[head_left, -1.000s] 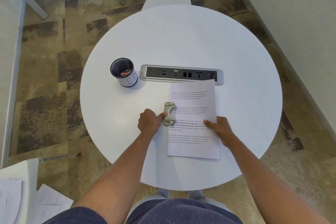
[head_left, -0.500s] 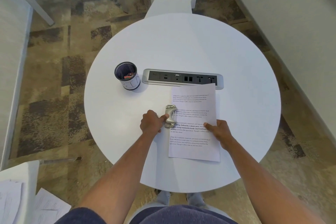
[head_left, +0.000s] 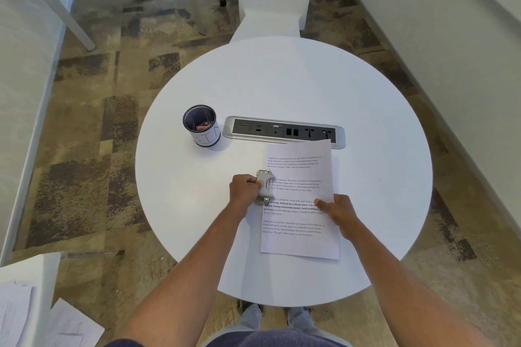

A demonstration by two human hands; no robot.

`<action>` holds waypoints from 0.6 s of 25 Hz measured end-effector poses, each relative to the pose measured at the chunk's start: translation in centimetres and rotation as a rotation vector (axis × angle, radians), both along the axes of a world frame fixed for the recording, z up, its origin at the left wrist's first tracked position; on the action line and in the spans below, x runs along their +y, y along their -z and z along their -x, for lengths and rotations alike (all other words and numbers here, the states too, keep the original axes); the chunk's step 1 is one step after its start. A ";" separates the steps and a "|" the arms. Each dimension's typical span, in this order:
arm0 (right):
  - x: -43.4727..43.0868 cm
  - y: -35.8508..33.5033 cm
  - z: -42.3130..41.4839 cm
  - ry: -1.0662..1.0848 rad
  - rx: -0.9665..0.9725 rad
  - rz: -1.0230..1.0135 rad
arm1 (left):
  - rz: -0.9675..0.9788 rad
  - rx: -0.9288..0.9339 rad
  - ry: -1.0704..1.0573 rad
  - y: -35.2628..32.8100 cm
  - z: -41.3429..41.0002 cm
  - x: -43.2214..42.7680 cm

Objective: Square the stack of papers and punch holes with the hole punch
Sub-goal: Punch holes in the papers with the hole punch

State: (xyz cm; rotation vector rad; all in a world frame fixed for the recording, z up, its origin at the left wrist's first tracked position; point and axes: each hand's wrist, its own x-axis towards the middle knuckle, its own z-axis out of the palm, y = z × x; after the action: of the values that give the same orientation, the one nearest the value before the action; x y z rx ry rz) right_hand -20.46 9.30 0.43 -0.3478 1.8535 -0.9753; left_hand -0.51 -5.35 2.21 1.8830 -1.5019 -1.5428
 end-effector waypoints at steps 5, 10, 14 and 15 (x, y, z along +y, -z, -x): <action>0.1 -0.1 0.0 -0.004 -0.005 0.015 | -0.009 0.045 -0.034 0.5 -0.8 0.0; 0.4 -0.2 0.4 0.036 -0.026 0.048 | 0.005 0.104 -0.072 0.3 -2.3 -0.2; 0.7 -0.3 0.8 0.044 -0.044 0.065 | 0.043 0.171 -0.108 -0.3 -4.6 -1.6; 0.7 -0.4 0.8 0.045 -0.049 0.073 | 0.056 0.181 -0.123 -0.4 -5.3 -2.1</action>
State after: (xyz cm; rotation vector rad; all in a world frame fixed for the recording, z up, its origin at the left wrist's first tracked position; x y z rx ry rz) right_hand -21.27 10.01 0.82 -0.3245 1.7912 -1.0752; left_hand 4.82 -7.49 2.63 1.7203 -1.3126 -1.5525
